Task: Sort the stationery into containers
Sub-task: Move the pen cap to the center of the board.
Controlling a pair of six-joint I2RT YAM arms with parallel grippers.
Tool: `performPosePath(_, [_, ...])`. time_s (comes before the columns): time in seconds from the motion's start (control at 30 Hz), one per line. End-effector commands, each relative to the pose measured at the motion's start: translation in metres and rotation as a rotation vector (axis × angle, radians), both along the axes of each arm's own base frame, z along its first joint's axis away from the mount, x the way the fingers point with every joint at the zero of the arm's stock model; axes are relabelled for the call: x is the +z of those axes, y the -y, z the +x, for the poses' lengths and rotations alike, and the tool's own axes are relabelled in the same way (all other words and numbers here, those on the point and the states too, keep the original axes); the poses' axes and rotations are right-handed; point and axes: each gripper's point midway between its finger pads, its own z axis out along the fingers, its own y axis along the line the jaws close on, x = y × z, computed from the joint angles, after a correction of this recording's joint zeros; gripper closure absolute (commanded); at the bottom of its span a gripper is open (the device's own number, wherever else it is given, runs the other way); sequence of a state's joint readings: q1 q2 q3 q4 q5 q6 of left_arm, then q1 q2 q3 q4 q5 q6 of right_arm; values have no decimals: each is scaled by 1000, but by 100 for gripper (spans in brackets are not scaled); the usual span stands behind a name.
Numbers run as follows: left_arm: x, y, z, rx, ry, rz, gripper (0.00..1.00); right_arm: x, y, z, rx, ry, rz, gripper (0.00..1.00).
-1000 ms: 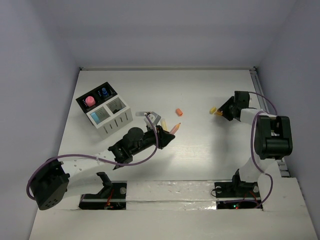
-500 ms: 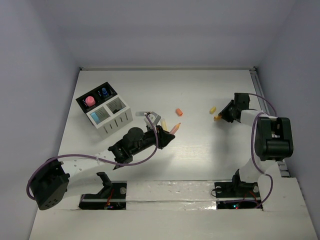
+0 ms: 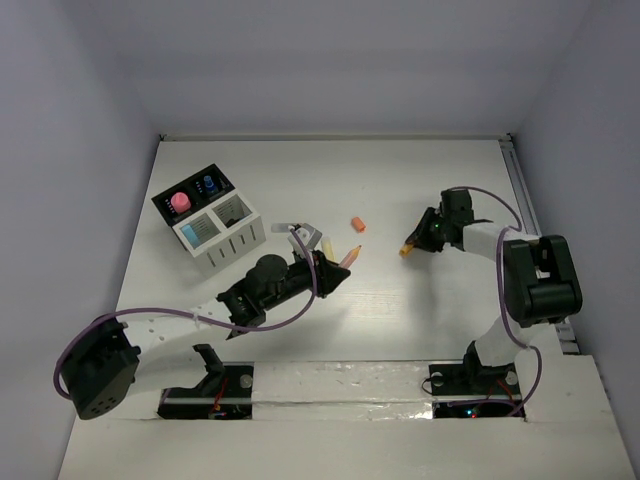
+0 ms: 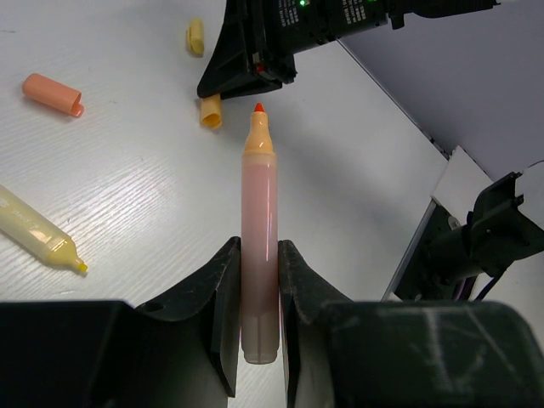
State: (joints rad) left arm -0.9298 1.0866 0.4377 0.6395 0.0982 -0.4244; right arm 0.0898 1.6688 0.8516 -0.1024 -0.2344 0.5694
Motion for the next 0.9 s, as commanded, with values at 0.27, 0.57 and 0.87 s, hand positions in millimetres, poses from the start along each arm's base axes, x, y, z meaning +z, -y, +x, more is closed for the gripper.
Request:
performPosePath(0.27, [11, 7, 4, 0, 23, -44, 100, 12, -24, -15, 150, 9, -43, 39])
performPosePath(0.57, [8, 10, 4, -11, 15, -38, 100, 14, -39, -47, 179, -30, -15, 27])
performPosePath(0.87, [7, 10, 4, -14, 13, -39, 100, -5, -55, -53, 172, -75, 5, 38])
